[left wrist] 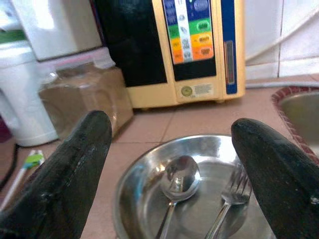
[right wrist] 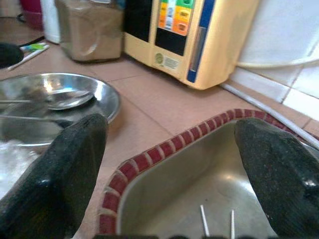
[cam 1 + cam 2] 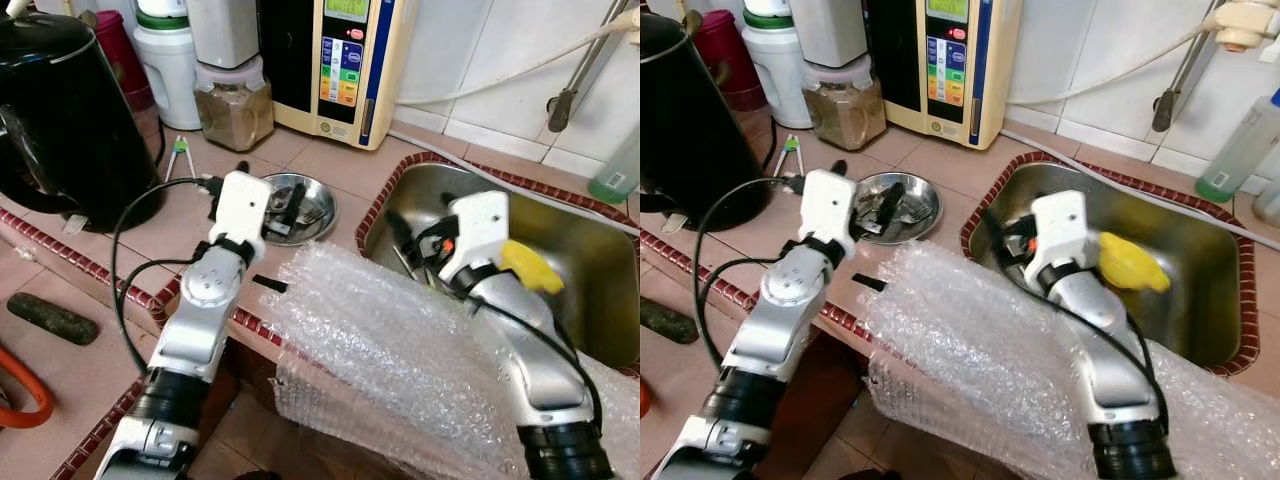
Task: Kitchen organization
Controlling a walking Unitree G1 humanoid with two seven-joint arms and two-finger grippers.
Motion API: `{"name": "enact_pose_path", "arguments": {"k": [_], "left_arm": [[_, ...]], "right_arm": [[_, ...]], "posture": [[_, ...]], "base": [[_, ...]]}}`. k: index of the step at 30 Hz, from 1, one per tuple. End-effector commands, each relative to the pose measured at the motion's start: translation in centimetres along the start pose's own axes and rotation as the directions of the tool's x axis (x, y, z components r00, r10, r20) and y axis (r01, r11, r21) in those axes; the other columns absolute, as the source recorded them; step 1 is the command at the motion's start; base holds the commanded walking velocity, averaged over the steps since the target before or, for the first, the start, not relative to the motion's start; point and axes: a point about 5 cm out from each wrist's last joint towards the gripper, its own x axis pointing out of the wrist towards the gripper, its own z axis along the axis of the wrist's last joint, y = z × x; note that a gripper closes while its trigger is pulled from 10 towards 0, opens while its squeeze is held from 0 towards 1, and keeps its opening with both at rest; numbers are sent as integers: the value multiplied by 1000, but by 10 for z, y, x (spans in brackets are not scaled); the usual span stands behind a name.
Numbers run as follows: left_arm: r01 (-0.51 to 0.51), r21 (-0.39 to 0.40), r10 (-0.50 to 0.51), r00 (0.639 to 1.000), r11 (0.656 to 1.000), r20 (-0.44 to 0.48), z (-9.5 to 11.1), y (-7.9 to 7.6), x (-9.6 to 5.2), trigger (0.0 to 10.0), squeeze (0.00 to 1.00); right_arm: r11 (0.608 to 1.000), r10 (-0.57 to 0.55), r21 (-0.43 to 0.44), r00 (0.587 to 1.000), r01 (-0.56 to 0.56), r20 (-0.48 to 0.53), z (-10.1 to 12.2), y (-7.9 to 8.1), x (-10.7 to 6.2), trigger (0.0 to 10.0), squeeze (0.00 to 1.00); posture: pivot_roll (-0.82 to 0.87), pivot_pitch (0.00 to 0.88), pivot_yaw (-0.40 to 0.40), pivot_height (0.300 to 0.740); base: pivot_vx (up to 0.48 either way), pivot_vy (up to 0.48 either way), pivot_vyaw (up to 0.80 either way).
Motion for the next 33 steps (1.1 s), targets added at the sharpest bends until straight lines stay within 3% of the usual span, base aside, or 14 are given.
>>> {"name": "enact_pose_path", "arguments": {"k": [1,7,14,16,22,33], "left_arm": [[-11,14,10,999,1000,54,7,1,-5,10000,0],[82,-13,-81,995,997,63,-2,-10,-26,10000,0],[165,-79,-163,986,983,35,-10,-22,-35,10000,0],[162,-80,-161,987,984,19,-12,-23,-35,10000,0],[121,-90,-126,991,989,-48,-23,-20,-36,10000,0],[67,-84,-77,990,994,-117,-38,-13,-40,10000,0]], "right_arm": [[1000,15,-21,1000,-15,8,3,4,-2,10000,0],[995,101,-18,995,-101,19,9,16,-4,10000,0],[988,149,-36,989,-148,21,12,24,-7,10000,0],[986,161,-37,987,-160,19,12,25,-8,10000,0],[934,355,-35,935,-354,-2,12,47,-20,10000,0],[930,365,-45,931,-366,-23,10,47,-23,10000,0]], "posture": [[17,76,-23,740],[21,80,-26,740],[17,82,-24,740],[16,83,-25,740],[8,88,-22,740],[5,86,-23,740]], "base": [[0,0,0],[0,0,0],[0,0,0],[0,0,0],[0,0,0],[0,0,0]]}}
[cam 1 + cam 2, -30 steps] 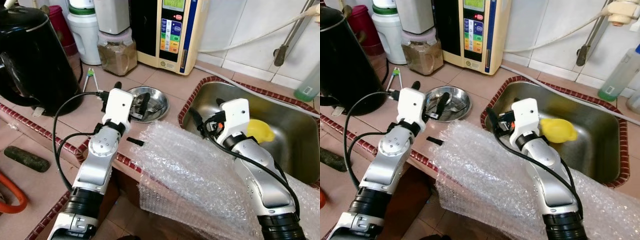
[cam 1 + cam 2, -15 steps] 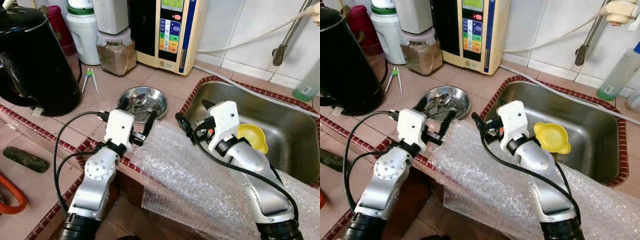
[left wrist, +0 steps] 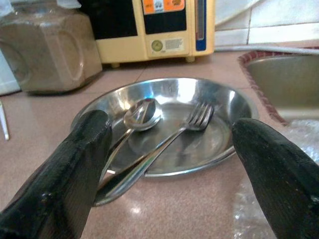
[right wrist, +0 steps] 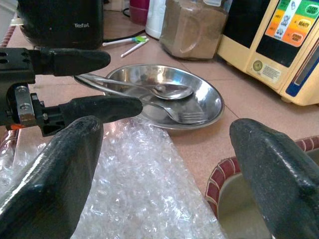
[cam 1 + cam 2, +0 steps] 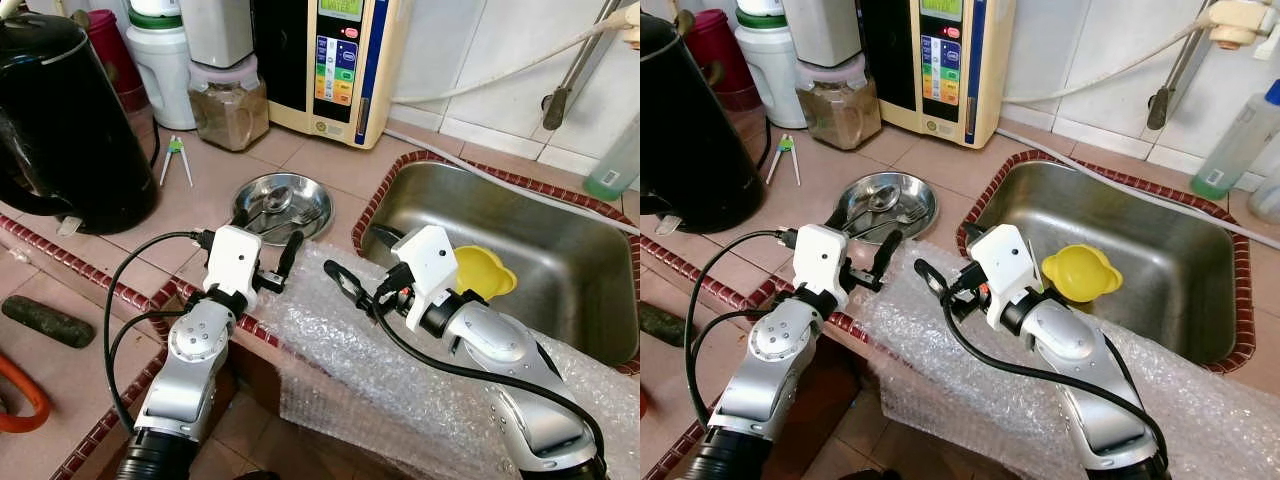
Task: Kitchen organization
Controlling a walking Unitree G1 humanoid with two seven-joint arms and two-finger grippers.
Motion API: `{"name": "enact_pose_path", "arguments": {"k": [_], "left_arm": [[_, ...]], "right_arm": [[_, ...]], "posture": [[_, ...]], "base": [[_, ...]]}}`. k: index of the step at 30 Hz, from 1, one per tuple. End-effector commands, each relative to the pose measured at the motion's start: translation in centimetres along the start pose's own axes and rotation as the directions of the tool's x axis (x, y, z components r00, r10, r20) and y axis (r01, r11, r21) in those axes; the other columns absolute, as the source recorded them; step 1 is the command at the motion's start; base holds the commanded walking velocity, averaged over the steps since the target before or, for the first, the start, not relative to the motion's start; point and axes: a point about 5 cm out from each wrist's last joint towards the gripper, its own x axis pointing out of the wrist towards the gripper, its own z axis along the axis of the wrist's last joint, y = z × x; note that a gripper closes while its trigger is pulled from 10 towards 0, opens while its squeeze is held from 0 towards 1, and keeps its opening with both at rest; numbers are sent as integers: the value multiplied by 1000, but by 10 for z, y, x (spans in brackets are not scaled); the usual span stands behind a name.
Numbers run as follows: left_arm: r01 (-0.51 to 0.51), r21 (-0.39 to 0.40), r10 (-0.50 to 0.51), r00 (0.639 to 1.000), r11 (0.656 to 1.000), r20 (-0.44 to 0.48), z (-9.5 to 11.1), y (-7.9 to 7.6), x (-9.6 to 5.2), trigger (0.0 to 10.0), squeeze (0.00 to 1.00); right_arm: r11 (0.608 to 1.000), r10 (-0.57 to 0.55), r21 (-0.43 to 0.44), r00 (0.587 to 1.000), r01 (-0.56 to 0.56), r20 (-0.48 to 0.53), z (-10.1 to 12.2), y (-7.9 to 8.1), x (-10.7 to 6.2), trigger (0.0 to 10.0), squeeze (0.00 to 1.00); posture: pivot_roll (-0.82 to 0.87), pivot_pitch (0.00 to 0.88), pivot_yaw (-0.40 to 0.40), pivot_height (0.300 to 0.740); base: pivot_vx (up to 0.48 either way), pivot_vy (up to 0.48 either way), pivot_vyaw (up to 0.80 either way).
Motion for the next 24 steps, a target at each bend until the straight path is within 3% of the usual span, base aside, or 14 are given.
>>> {"name": "enact_pose_path", "arguments": {"k": [1,21,22,23,24], "left_arm": [[-7,5,7,1000,1000,-17,-3,2,-1,10000,0],[-38,-11,37,998,999,-44,-6,13,12,10000,0],[-36,-14,35,998,999,-42,-5,13,12,7294,0],[-35,-18,34,999,999,-42,-5,13,13,2353,0],[-34,-24,32,999,999,-43,-5,13,13,0,0]], "right_arm": [[1000,14,-12,1000,-14,6,4,2,-2,10000,0],[999,18,-35,1000,-18,-6,2,5,-1,10000,0],[999,17,-36,1000,-18,-6,1,5,-1,10000,0],[999,17,-37,1000,-18,-7,1,5,-1,10000,0],[999,18,-38,1000,-18,-7,1,5,-1,10000,0]], "posture": [[5,86,-24,740],[1,84,-20,740],[1,84,-20,740],[0,85,-20,740],[0,85,-20,740]], "base": [[0,0,0],[0,0,0],[0,0,0],[0,0,0],[0,0,0]]}}
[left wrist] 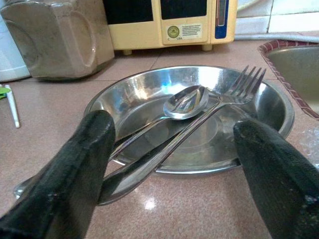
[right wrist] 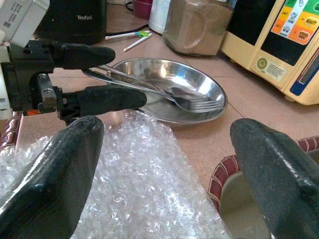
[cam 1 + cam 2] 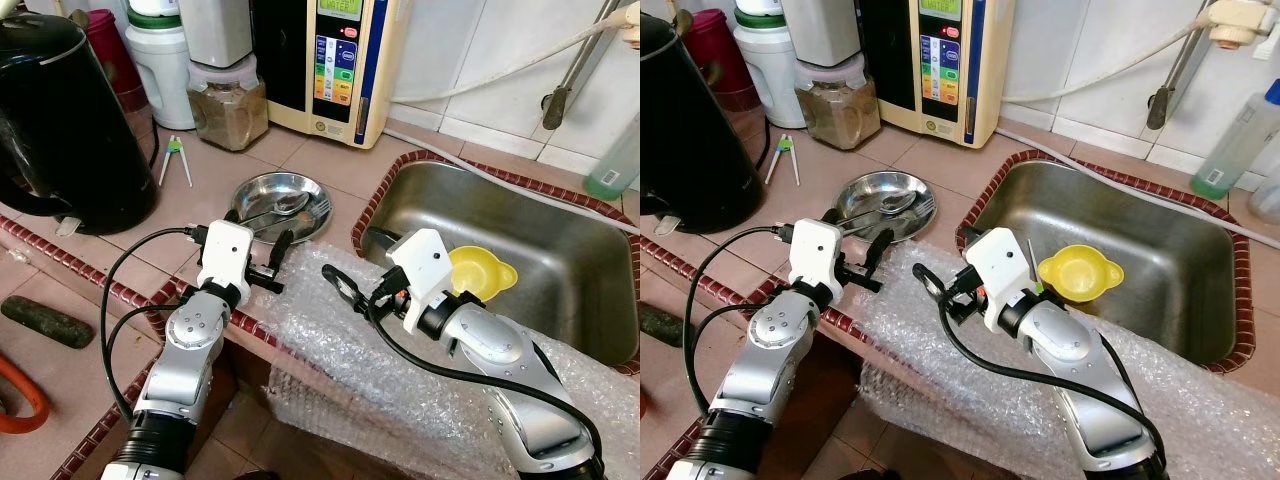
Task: Kitchen organization
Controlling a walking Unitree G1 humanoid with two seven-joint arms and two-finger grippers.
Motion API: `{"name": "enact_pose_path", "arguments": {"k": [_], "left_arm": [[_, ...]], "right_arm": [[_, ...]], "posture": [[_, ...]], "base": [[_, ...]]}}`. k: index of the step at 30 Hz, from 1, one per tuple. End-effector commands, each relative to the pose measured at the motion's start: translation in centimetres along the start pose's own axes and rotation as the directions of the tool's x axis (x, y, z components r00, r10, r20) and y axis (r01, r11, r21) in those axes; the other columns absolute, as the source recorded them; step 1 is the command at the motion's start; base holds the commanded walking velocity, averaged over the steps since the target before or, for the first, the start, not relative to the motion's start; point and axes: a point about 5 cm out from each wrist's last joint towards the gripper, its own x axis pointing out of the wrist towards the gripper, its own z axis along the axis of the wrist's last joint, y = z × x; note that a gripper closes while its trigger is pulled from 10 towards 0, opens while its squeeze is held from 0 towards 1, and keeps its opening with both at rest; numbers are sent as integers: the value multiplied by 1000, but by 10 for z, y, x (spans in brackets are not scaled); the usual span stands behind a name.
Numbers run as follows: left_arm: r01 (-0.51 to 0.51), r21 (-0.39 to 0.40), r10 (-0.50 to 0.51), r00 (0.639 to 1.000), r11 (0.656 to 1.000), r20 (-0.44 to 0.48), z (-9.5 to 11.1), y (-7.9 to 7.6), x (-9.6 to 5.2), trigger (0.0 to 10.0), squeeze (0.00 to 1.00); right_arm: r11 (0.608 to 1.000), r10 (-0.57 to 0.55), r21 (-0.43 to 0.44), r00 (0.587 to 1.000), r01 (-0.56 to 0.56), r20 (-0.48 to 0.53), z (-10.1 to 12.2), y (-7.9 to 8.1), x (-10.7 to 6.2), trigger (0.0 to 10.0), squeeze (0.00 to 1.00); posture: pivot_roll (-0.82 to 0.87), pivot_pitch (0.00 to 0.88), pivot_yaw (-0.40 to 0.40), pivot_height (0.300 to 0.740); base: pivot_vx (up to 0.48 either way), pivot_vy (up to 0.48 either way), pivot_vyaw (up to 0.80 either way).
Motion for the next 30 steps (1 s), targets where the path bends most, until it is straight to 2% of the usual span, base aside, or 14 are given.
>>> {"name": "enact_pose_path", "arguments": {"k": [1,5,14,30], "left_arm": [[0,-11,0,1000,1000,-2,1,0,2,0,0],[4,-31,-4,1000,1000,-7,1,-1,3,0,0],[-6,-158,-3,998,987,-58,2,-3,10,0,0],[21,-223,-50,991,974,-123,4,-7,16,0,0]], "right_arm": [[1000,11,-14,1000,-11,9,3,2,-2,10000,0],[1000,14,-15,1000,-14,7,2,2,-2,10000,0],[1000,9,-25,1000,-9,5,2,0,-1,10000,0],[999,8,-52,1000,-9,-7,0,0,0,10000,0]], "posture": [[0,85,-20,740],[1,84,-20,740],[2,80,-17,740],[4,76,-13,740]], "base": [[0,0,0],[0,0,0],[0,0,0],[0,0,0]]}}
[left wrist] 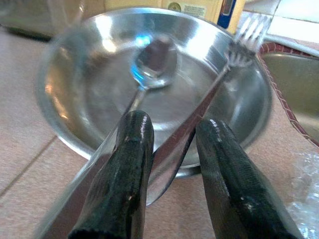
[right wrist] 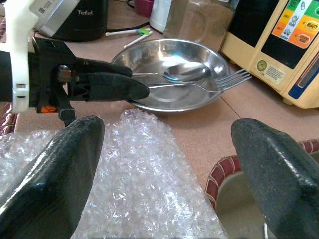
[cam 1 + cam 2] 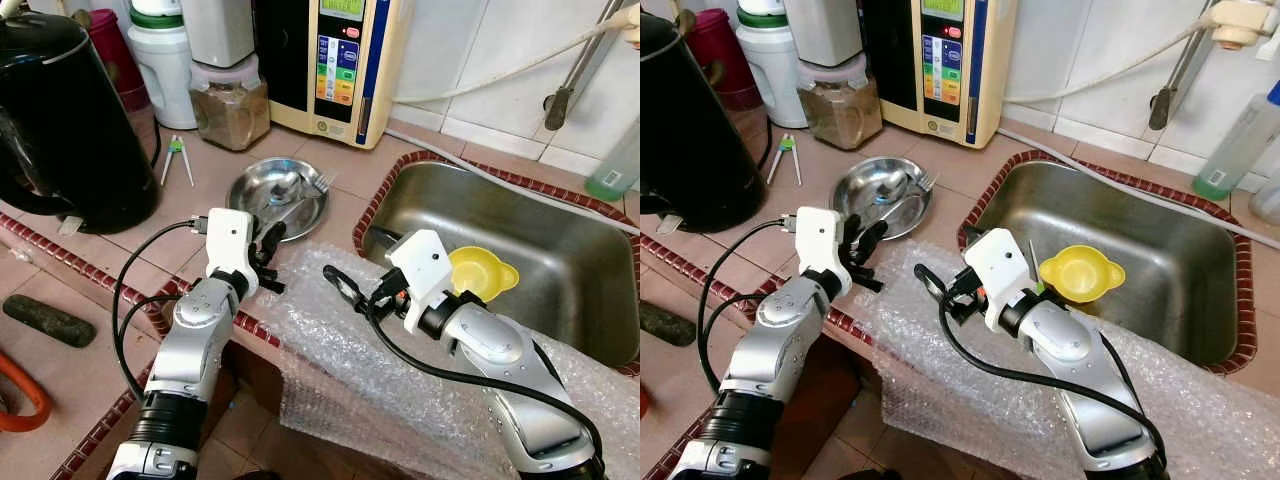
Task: Kitchen organization
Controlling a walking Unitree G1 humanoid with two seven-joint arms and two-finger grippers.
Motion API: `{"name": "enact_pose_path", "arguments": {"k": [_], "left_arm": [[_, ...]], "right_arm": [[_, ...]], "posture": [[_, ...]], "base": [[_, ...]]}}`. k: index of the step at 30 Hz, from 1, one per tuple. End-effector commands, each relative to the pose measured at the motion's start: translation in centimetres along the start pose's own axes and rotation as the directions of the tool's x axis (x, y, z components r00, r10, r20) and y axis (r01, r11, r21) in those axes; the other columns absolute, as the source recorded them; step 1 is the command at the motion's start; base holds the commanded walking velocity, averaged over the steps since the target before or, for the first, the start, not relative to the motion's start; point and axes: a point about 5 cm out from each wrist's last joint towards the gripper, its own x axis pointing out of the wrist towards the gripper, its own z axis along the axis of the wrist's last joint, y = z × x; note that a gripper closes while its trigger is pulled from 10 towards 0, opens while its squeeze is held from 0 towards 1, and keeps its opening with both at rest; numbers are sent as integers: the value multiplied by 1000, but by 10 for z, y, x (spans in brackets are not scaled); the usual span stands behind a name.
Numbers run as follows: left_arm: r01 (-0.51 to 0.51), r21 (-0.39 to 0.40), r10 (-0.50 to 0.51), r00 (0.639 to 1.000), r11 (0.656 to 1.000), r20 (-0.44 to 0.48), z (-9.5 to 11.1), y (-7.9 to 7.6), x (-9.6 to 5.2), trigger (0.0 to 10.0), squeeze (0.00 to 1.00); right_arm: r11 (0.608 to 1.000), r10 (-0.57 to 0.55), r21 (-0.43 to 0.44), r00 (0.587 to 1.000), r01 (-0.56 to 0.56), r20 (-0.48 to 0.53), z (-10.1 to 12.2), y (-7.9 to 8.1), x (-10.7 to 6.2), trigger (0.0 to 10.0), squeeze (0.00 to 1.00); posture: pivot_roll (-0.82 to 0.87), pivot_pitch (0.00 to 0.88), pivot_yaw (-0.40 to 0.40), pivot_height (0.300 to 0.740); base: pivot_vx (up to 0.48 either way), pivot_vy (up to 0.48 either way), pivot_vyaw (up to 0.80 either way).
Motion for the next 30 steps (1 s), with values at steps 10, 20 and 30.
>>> {"name": "enact_pose_path", "arguments": {"k": [10,20,30], "left_arm": [[14,-48,-16,1000,999,-27,13,-4,8,0,0],[-5,-35,6,999,999,32,32,4,12,0,0],[-22,-24,24,996,999,82,37,4,11,0,0]], "right_arm": [[999,-4,-32,1000,3,-10,-1,-3,-1,10000,0],[999,-9,-46,1000,8,-15,-3,-5,0,10000,0],[998,-20,-55,1000,19,-19,-4,-6,0,10000,0]], "posture": [[2,70,-14,740],[1,70,-17,740],[-4,71,-22,740]], "base": [[0,0,0],[0,0,0],[0,0,0]]}}
